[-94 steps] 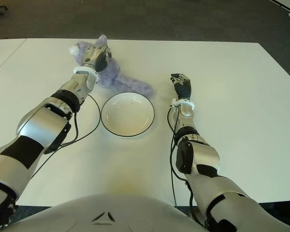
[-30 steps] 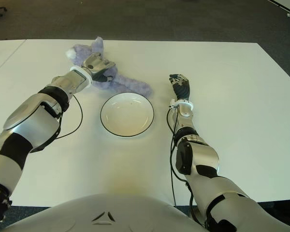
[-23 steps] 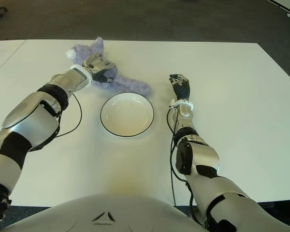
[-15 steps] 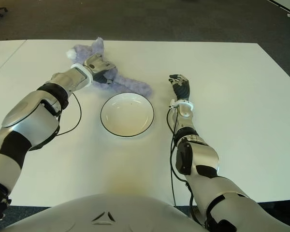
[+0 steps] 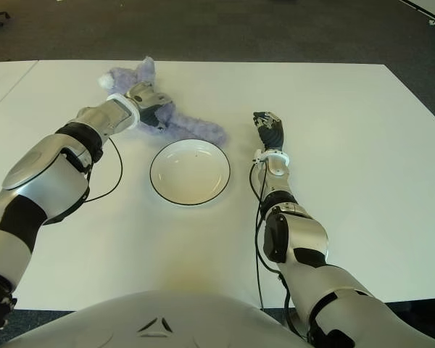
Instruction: Put the doll into the plate.
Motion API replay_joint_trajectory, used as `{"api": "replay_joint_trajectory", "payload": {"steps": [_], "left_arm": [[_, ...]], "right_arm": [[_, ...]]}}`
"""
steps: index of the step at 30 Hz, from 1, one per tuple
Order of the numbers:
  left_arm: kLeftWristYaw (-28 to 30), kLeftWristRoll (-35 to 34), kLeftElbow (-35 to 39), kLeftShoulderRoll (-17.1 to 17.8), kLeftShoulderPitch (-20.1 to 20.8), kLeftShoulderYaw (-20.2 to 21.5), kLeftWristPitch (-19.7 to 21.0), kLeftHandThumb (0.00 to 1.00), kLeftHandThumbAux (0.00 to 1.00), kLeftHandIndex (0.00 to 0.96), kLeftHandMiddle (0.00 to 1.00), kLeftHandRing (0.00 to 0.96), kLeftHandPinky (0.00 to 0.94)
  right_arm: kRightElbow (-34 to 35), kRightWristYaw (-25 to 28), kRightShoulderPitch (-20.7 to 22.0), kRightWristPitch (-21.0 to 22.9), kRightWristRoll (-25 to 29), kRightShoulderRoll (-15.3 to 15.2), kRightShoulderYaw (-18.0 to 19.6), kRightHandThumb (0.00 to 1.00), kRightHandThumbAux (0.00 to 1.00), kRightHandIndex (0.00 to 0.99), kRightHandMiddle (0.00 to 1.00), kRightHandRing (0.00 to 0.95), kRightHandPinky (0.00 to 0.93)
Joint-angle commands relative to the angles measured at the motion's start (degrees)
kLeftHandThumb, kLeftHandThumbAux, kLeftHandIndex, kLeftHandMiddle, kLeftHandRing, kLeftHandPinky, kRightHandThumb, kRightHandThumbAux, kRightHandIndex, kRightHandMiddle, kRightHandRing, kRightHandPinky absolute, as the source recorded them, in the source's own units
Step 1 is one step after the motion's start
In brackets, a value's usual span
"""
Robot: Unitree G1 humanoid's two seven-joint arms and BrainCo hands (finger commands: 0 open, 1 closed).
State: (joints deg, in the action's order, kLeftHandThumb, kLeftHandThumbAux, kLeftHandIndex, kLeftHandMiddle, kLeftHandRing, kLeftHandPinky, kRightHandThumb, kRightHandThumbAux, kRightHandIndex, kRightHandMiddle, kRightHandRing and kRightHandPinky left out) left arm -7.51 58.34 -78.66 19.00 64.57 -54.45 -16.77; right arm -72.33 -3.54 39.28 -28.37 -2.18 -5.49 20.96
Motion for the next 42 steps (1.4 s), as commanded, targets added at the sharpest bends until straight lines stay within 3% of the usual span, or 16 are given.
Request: {"api": "replay_joint_trajectory", "payload": {"steps": [1, 4, 9, 15, 21, 31, 34, 42], "left_arm": [[11.77, -1.62, -2.16, -2.09, -7.89, 1.19, -2.48, 0.196, 0.353, 0.000, 0.000, 0.000, 0.000], [15.34, -2.74, -2.28, -3.26, -8.80, 2.29, -1.17, 0.188, 0.356, 0.000, 0.000, 0.000, 0.000], [17.93, -3.62, -2.29, -4.29, -9.45, 3.37, 0.69, 0.186, 0.270, 0.000, 0.000, 0.000, 0.000], [16.55, -3.42, -2.19, -5.06, -10.26, 3.74, 2.94, 0.203, 0.146, 0.000, 0.000, 0.000, 0.000], [14.21, -2.65, -2.34, -6.45, -11.38, 3.19, 5.07, 0.216, 0.132, 0.000, 0.000, 0.000, 0.000], [10.99, -1.13, -2.21, -7.69, -12.90, 1.83, 5.94, 0.359, 0.113, 0.000, 0.000, 0.000, 0.000], [9.84, -0.09, -2.29, -8.02, -13.46, 1.00, 6.27, 0.404, 0.113, 0.000, 0.000, 0.000, 0.063], [8.69, 2.97, -2.80, -9.04, -15.07, -1.04, 8.98, 0.329, 0.112, 0.000, 0.000, 0.000, 0.000]], "right_arm": [[-5.95, -2.29, -9.05, 5.16, -0.52, 3.13, -0.40, 0.717, 0.725, 0.417, 0.282, 0.219, 0.190], [-5.98, -3.14, -9.16, 5.14, -1.20, 3.02, -1.06, 0.716, 0.724, 0.418, 0.276, 0.211, 0.193], [-6.08, -3.88, -9.55, 5.07, -1.54, 3.10, -1.45, 0.717, 0.722, 0.419, 0.267, 0.201, 0.192], [-6.05, -4.17, -9.58, 5.01, -1.32, 3.11, -1.62, 0.717, 0.720, 0.420, 0.251, 0.179, 0.173], [-6.05, -3.87, -9.53, 5.31, -1.30, 3.13, -1.60, 0.719, 0.720, 0.420, 0.249, 0.176, 0.179], [-5.99, -2.48, -9.96, 4.91, -0.37, 3.31, -0.74, 0.721, 0.720, 0.422, 0.258, 0.209, 0.233], [-5.96, -2.21, -10.01, 4.71, -0.06, 3.45, -0.46, 0.722, 0.721, 0.421, 0.266, 0.235, 0.263], [-5.91, -1.88, -10.33, 4.28, 0.44, 3.52, -0.05, 0.721, 0.721, 0.421, 0.267, 0.255, 0.287]]}}
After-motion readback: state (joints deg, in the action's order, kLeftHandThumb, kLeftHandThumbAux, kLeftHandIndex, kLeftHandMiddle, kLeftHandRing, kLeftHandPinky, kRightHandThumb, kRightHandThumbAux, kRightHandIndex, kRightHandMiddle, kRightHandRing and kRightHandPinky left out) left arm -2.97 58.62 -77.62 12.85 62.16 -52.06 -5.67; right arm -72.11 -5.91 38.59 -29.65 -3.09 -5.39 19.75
